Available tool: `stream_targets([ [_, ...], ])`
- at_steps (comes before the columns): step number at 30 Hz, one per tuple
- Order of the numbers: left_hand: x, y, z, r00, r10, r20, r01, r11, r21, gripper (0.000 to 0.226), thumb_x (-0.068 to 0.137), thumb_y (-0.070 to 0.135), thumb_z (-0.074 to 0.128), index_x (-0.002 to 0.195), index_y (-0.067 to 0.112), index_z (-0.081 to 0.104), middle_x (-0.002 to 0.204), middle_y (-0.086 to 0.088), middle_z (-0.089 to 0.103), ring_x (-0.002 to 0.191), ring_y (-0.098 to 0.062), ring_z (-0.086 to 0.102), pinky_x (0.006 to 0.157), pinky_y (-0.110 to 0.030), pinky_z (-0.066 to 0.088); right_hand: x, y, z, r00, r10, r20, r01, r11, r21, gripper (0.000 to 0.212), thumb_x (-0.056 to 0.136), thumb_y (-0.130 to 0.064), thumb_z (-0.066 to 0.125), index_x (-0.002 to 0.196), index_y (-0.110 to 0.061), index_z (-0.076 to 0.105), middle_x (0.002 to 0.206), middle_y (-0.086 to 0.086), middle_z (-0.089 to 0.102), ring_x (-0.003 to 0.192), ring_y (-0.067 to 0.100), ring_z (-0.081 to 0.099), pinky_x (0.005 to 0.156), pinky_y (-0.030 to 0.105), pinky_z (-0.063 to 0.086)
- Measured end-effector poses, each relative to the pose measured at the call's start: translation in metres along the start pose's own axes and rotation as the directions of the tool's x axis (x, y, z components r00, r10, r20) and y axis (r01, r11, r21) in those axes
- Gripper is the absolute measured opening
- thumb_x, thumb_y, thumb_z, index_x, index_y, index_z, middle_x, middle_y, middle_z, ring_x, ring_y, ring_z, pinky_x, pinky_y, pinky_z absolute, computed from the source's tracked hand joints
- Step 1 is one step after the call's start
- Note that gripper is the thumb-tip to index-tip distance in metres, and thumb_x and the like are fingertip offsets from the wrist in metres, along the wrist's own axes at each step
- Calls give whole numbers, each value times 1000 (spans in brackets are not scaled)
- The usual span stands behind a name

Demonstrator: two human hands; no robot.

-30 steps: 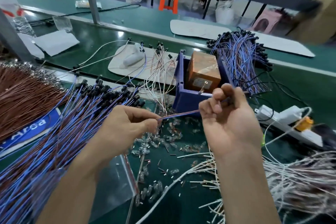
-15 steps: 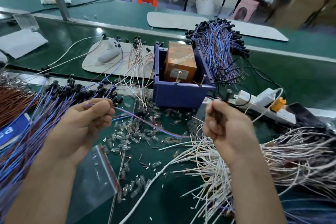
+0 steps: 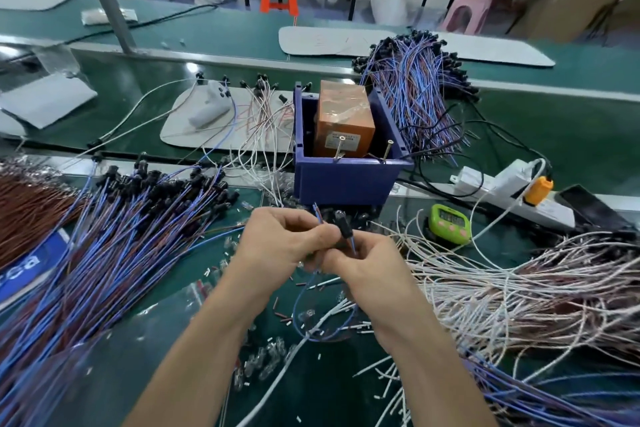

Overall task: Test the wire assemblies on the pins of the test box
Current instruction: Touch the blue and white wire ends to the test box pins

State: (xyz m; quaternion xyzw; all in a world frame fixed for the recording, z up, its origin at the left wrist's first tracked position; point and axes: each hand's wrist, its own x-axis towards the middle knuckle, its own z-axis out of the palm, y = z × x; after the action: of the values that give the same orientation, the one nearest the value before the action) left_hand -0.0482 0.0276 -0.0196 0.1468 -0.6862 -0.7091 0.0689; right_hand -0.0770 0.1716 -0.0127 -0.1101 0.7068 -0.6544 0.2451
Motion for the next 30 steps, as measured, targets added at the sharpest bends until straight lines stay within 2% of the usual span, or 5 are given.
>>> stream_targets([
  [12, 4, -6, -11, 973, -77, -217, 49, 990, -131, 23, 86, 17, 78, 63, 18, 79, 54, -2, 61, 50, -10, 49, 50, -16, 41, -5, 5, -7, 991, 130, -20, -128, 988, 82, 22, 88, 0, 71, 69, -10, 73, 60, 10, 66, 37, 0, 43, 42, 9, 35],
  [17, -2, -6, -13, 995, -85, -54, 80, 992, -93, 17, 71, 38, 81, 80, 23, 84, 65, -2, 71, 52, -7, 53, 54, -15, 47, -8, 11, -12, 986, 162, -42, -154, 976, 152, 26, 90, -1, 70, 67, -13, 76, 61, 14, 66, 38, 5, 32, 40, 15, 27],
  [19, -3, -6, -11, 996, -87, -33, 85, 994, -71, 2, 77, 23, 83, 76, 23, 84, 66, -4, 73, 52, -7, 55, 55, -16, 48, -8, 11, -12, 988, 150, -31, -144, 980, 140, 27, 90, 0, 70, 67, -13, 76, 61, 14, 66, 37, 4, 35, 41, 13, 29],
  [25, -2, -9, -12, 996, -88, -25, 86, 995, -59, 23, 86, 6, 77, 67, 19, 79, 62, -3, 67, 55, -9, 52, 56, -17, 46, -11, 11, -13, 991, 137, 0, -135, 980, 143, 20, 88, 2, 71, 72, -9, 75, 60, 14, 64, 38, 4, 42, 42, 12, 33],
  [30, 2, -8, -7, 964, -177, -196, 97, 927, -361, 19, 95, 19, 70, 78, 20, 78, 74, -2, 73, 55, -9, 51, 54, -15, 45, -10, 13, -17, 986, 167, -28, -159, 970, 184, 21, 88, -2, 72, 70, -12, 78, 63, 16, 66, 41, 9, 32, 42, 18, 24],
])
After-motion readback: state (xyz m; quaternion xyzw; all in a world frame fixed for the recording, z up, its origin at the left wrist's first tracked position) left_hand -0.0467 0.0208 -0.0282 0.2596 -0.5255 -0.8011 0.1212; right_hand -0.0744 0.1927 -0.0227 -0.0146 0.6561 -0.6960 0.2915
